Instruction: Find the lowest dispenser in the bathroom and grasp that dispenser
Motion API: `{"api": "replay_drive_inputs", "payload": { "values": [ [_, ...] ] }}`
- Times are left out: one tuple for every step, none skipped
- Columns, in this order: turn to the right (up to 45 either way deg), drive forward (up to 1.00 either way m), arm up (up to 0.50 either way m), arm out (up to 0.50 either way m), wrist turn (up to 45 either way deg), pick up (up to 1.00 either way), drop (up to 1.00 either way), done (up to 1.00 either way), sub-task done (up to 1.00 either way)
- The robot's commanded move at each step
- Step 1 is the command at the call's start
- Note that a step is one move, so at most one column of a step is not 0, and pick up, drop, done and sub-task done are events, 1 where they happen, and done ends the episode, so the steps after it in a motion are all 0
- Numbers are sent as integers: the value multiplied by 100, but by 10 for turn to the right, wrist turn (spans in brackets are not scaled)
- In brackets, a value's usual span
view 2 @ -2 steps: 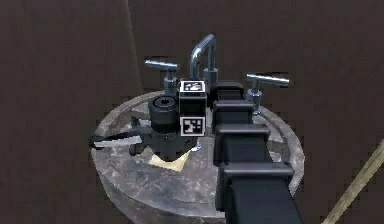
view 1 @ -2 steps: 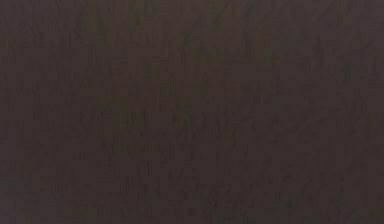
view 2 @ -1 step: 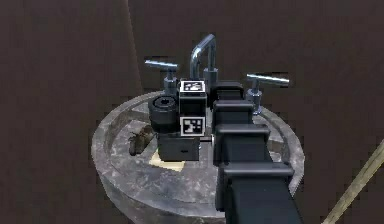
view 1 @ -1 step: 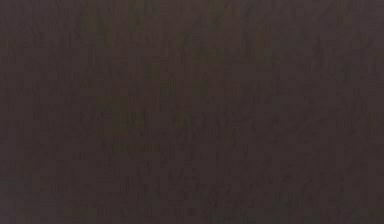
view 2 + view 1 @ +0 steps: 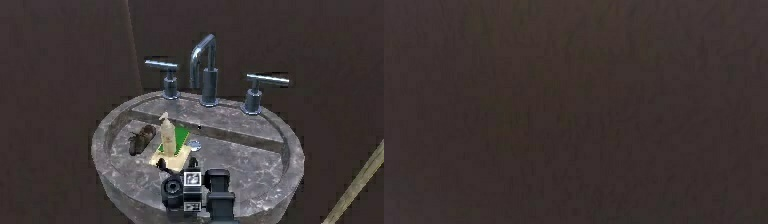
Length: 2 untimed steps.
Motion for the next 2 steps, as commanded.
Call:
{"api": "replay_drive_inputs", "payload": {
  "values": [
    [0, 0, 0, 0, 0, 100, 0, 0, 0],
    [0, 0, 10, 0, 0, 0, 0, 0, 0]
  ]
}}
